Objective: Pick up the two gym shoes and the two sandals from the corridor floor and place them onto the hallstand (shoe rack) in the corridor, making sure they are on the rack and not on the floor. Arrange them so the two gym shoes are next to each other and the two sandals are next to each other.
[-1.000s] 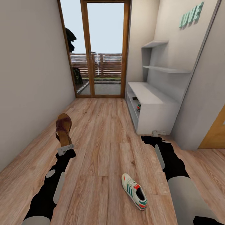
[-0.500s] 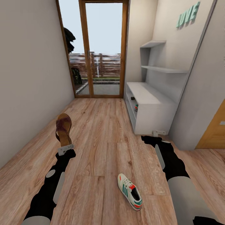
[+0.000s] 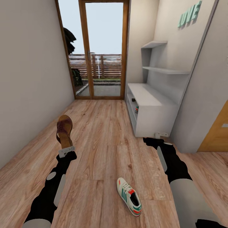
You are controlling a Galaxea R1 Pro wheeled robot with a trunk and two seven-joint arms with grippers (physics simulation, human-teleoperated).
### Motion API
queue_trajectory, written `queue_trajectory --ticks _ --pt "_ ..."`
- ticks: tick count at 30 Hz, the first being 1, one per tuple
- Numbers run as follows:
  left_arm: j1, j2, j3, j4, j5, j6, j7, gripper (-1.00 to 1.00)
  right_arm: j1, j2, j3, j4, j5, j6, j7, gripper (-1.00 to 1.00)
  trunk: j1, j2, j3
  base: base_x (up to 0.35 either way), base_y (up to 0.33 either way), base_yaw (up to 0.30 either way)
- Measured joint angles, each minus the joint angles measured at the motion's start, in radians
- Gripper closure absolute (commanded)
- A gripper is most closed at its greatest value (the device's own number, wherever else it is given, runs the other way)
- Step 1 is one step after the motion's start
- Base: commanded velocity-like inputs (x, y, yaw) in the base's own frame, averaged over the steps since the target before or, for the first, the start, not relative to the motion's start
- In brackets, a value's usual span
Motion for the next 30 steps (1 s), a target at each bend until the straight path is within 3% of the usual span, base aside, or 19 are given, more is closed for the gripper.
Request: queue_trajectory --ticks 30 --pt "0.000 0.000 -0.001 0.001 -0.001 0.001 0.000 1.00 0.000 0.000 0.001 0.002 0.000 -0.001 0.001 -1.00 0.000 0.000 0.000 -0.010 -0.017 0.000"
